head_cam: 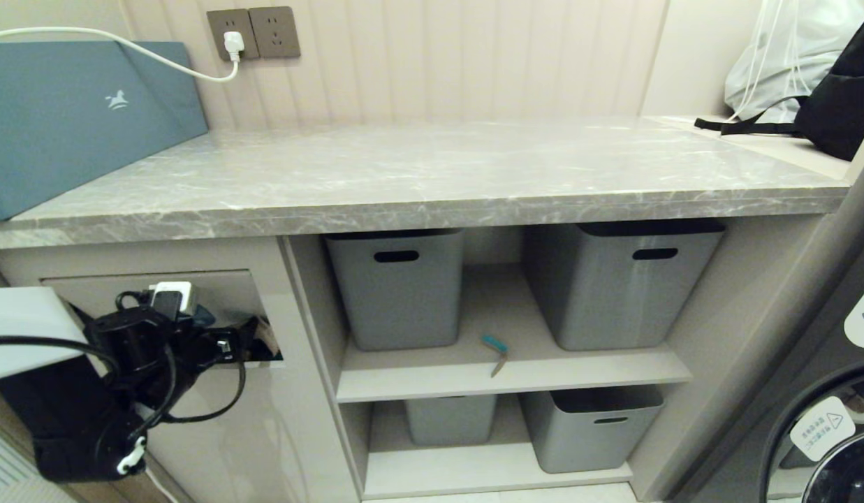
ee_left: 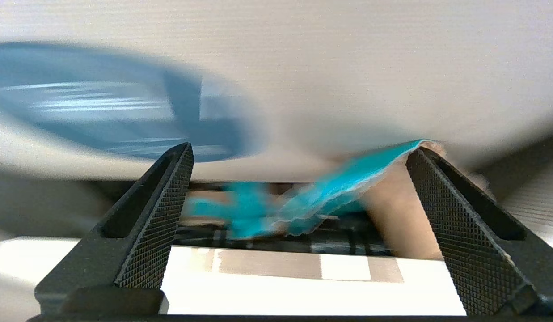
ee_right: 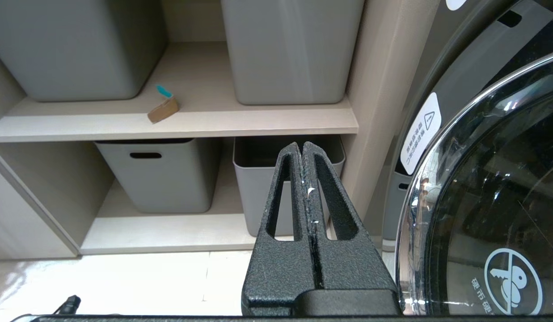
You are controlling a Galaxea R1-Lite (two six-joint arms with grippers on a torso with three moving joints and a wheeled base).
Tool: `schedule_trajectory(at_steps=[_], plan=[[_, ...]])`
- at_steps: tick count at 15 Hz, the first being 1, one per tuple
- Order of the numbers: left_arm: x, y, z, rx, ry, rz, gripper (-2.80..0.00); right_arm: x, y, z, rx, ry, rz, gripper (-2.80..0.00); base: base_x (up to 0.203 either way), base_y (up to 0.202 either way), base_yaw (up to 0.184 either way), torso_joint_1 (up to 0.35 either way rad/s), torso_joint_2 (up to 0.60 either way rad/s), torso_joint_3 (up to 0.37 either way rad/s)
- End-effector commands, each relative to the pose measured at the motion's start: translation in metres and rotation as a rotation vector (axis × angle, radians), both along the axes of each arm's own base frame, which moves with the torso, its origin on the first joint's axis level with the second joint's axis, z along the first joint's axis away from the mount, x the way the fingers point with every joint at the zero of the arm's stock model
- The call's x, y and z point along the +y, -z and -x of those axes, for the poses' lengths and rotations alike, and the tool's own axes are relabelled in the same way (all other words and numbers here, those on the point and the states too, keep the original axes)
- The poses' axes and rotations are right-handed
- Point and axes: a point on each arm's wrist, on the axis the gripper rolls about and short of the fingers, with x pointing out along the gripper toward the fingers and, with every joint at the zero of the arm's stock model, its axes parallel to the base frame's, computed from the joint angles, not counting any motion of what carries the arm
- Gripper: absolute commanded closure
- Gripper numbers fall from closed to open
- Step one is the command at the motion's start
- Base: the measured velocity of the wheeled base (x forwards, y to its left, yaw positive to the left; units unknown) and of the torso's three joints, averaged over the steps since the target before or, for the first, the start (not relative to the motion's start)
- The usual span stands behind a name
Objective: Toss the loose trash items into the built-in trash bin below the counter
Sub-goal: Put the garbage in the trash can
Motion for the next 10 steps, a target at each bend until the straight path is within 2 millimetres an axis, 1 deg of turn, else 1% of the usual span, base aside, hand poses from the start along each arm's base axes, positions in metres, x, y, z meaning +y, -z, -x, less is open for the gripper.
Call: schedule_trajectory(at_steps=[1,2,3,10], plan=[[-0.021,0.0,0.001,-0.005,0.056,0.004,-2.8,0.0,0.0,0.0,0.0,0.001,0.001,0.0,0.0,0.0,0.0,0.0,0.0,0.0],[-0.03,-0.001,0.001,-0.008,0.068,0.005,-2.8,0.0,0.0,0.0,0.0,0.0,0.001,0.0,0.0,0.0,0.0,0.0,0.0,0.0],[-0.033,-0.001,0.001,-0.009,0.051,0.003,-2.8,0.0,0.0,0.0,0.0,0.001,0.001,0.0,0.0,0.0,0.0,0.0,0.0,0.0],[-0.026,-0.003,0.003,-0.013,0.021,0.001,-2.8,0.0,0.0,0.0,0.0,0.001,0.001,0.0,0.0,0.0,0.0,0.0,0.0,0.0]])
